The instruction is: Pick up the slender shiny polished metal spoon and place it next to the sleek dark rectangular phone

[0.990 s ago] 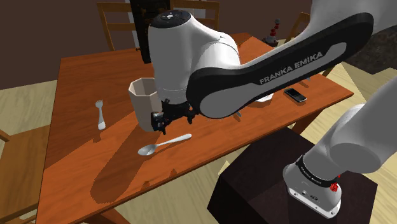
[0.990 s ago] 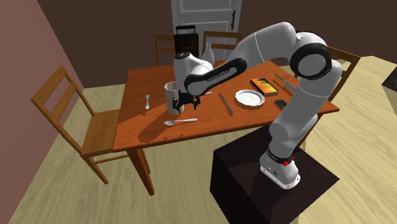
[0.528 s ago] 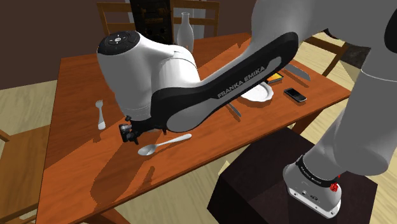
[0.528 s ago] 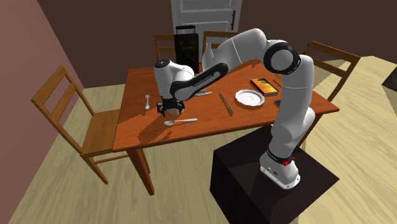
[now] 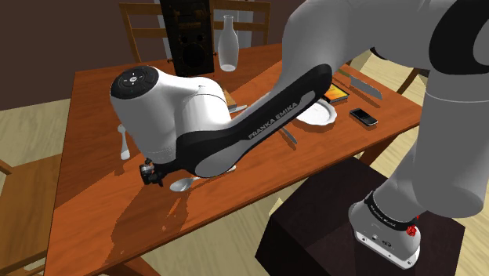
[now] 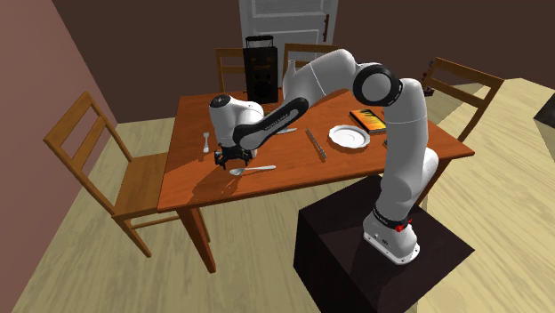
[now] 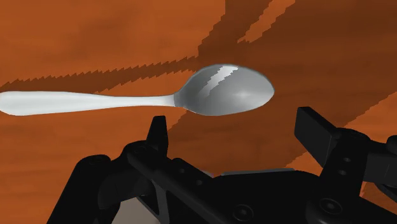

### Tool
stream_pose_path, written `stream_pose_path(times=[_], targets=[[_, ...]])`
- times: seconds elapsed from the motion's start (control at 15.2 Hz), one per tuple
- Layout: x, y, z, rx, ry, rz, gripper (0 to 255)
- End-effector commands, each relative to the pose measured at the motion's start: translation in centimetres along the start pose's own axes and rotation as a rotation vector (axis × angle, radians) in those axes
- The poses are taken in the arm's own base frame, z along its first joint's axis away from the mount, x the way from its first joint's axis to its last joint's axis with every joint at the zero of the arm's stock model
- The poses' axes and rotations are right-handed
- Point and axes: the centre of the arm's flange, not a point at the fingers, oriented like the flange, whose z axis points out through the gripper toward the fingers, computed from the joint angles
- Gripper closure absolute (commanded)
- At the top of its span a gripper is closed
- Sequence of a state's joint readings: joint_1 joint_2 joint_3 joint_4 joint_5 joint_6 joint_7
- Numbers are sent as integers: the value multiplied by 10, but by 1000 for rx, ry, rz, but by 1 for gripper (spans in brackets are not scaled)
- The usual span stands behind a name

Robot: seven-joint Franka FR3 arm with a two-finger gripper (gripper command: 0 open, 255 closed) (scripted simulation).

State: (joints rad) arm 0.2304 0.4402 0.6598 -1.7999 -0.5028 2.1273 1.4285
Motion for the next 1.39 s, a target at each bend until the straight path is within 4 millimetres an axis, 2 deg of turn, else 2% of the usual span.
stream_pose_path(times=[0.0,0.53,0.59,1.19,1.32], targets=[[1,-1,14,0,0,0,0],[1,-1,14,0,0,0,0],[1,-1,14,0,0,0,255],[1,-1,14,0,0,0,255],[3,0,4,0,0,0,255]])
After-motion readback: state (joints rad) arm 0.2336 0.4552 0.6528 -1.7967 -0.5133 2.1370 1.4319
